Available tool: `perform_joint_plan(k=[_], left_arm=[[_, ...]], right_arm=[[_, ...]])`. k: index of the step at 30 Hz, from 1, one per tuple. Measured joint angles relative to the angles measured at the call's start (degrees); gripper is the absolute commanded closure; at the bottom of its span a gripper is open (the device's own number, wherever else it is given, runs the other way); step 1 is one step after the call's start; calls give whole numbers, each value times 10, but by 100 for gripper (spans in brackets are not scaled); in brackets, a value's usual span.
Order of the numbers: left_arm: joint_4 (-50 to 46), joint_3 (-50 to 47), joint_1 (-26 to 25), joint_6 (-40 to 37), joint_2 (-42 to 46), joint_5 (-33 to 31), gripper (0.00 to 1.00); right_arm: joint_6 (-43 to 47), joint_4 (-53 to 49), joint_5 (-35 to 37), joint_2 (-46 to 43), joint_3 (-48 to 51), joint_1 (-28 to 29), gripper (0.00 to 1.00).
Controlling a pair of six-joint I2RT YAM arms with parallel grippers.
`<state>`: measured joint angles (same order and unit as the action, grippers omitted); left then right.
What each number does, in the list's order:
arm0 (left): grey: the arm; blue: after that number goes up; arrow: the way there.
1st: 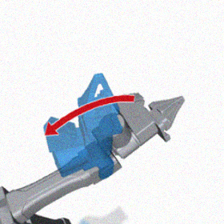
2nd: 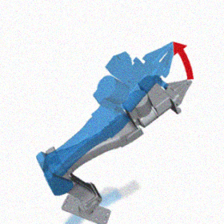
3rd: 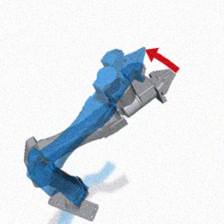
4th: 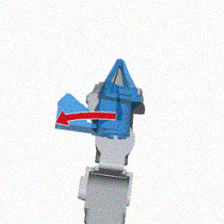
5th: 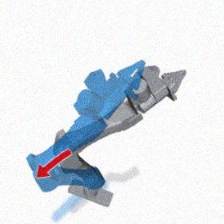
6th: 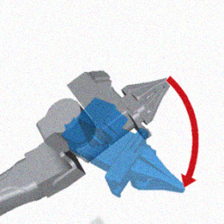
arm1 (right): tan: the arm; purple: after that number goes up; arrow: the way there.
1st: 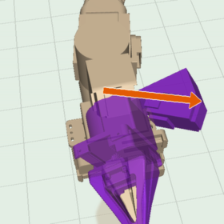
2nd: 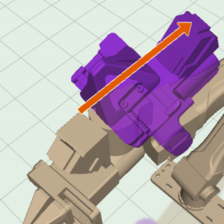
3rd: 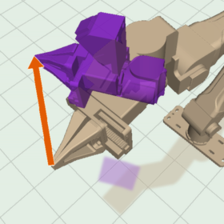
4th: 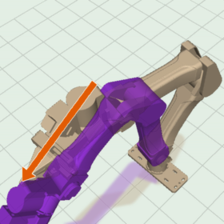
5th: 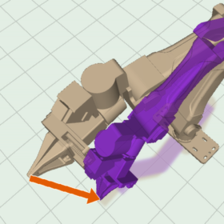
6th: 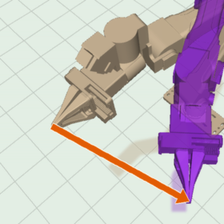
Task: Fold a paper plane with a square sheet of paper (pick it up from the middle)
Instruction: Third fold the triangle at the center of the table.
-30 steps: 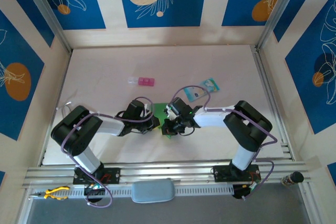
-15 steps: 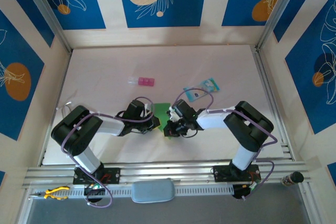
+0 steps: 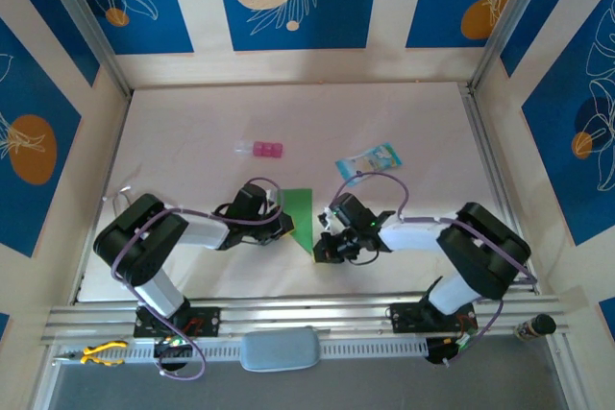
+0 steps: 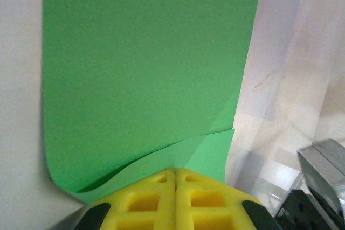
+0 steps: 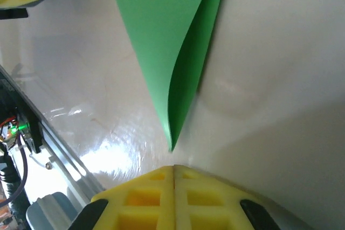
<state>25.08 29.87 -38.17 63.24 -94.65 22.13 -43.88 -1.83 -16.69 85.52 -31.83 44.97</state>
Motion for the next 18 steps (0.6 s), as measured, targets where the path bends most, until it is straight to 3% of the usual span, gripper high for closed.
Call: perform_joint_plan(k=[8, 18], left_arm=[[3, 26, -49, 37, -14, -77, 100], [5, 32, -62, 44, -18, -99, 100]], right_arm=[[-12, -17, -3, -70, -7, -64, 94], [-63, 17, -12, 16, -48, -67, 94]])
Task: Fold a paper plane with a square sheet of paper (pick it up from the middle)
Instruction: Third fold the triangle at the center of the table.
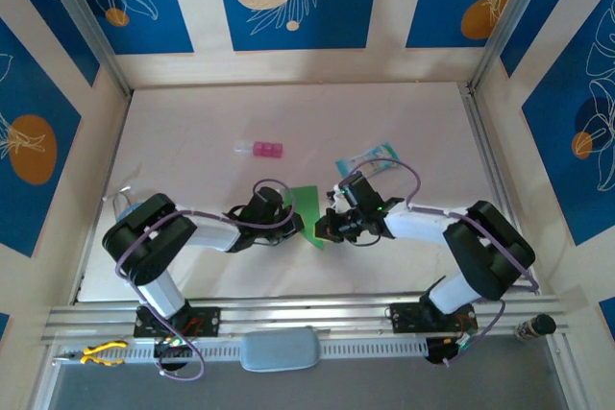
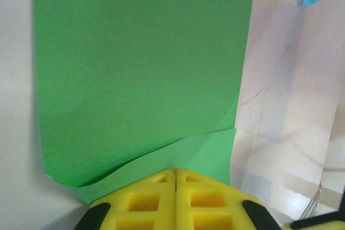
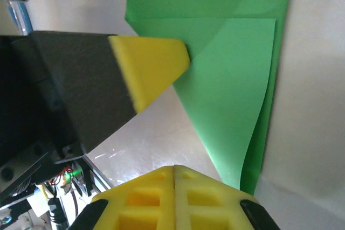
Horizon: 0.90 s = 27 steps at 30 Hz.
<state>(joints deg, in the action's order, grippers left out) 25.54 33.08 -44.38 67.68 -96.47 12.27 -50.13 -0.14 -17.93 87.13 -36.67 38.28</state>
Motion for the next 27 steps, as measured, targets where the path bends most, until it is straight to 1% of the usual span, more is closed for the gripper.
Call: perform_joint_plan(k=[4, 12, 17, 21, 22, 24, 27], left_arm=[[0, 0, 0, 0, 0, 0, 100], [-1, 0, 0, -1, 0, -1, 99], [-23, 7, 0, -15, 5, -3, 95], [-66, 21, 0, -42, 20, -6, 88], [-76, 25, 0, -49, 25, -6, 88], [-97, 37, 0, -66, 36, -5, 88], [-115, 49, 0, -82, 52, -2, 93]], right_arm=[[-11, 10, -2, 40, -22, 0, 94], [-16, 13, -1, 84, -35, 4, 95], [-15, 28, -1, 90, -20, 6, 96], [-14, 45, -2, 84, -7, 6, 96], [-14, 45, -2, 83, -7, 6, 97], [-14, 45, -2, 83, -7, 6, 97], [-14, 45, -2, 83, -7, 6, 97]])
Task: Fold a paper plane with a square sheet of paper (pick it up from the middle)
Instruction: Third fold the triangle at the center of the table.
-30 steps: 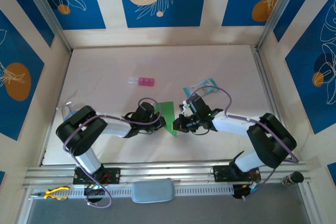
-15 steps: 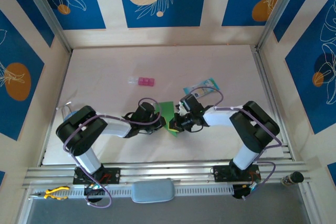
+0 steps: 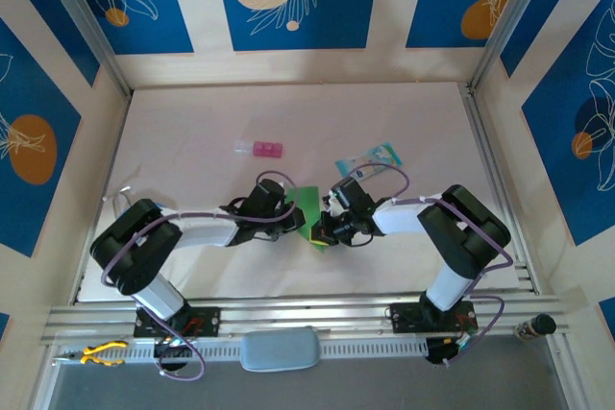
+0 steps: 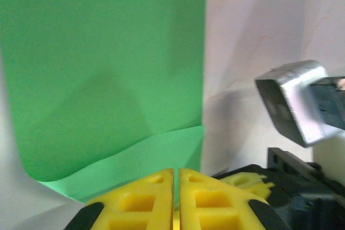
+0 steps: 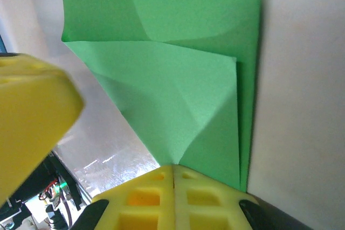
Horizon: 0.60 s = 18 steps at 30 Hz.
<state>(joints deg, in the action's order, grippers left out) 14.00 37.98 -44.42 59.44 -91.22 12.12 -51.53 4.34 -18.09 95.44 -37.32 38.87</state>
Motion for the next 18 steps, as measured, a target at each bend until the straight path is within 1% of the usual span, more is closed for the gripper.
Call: perform_joint_plan(k=[2, 7, 11, 18], left_arm=[[-1, 0, 0, -5, 4, 7, 96], [1, 0, 0, -7, -2, 28, 96], [3, -2, 0, -7, -23, 37, 95], [5, -16, 10, -20, -36, 26, 96]], right_arm=[[0, 0, 0, 0, 0, 0, 97], [0, 0, 0, 0, 0, 0, 98], [0, 0, 0, 0, 0, 0, 98], [4, -2, 1, 0, 0, 0, 99]])
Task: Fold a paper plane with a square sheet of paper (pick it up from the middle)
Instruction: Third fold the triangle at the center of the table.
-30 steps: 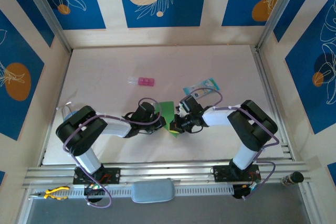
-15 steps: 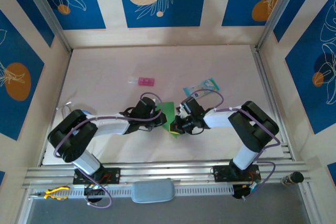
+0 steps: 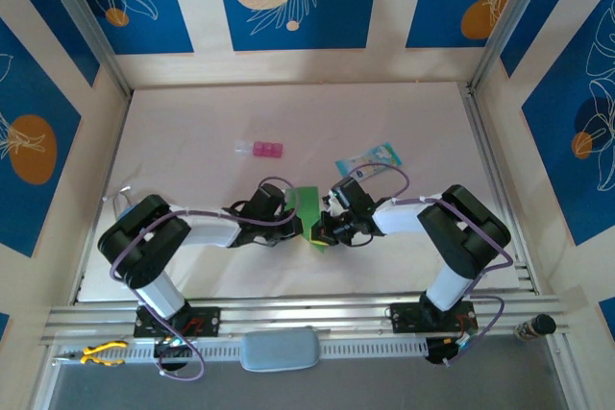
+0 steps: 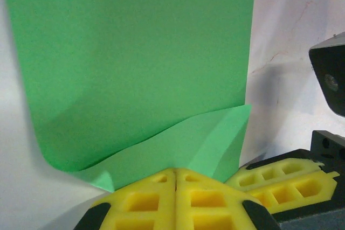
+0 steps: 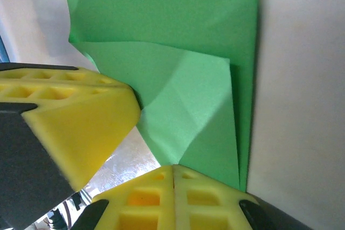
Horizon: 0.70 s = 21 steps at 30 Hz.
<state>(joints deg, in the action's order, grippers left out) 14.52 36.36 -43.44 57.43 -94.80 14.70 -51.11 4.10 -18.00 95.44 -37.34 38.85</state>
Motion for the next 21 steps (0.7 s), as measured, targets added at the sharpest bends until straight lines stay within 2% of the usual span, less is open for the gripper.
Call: perform_joint_plan(k=[14, 21], left_arm=[[3, -7, 98, -40, -5, 63, 96], [-32, -7, 120, -53, 16, 45, 95]], right_arm=[[14, 0, 2, 0, 0, -3, 99], [15, -1, 2, 0, 0, -3, 99]])
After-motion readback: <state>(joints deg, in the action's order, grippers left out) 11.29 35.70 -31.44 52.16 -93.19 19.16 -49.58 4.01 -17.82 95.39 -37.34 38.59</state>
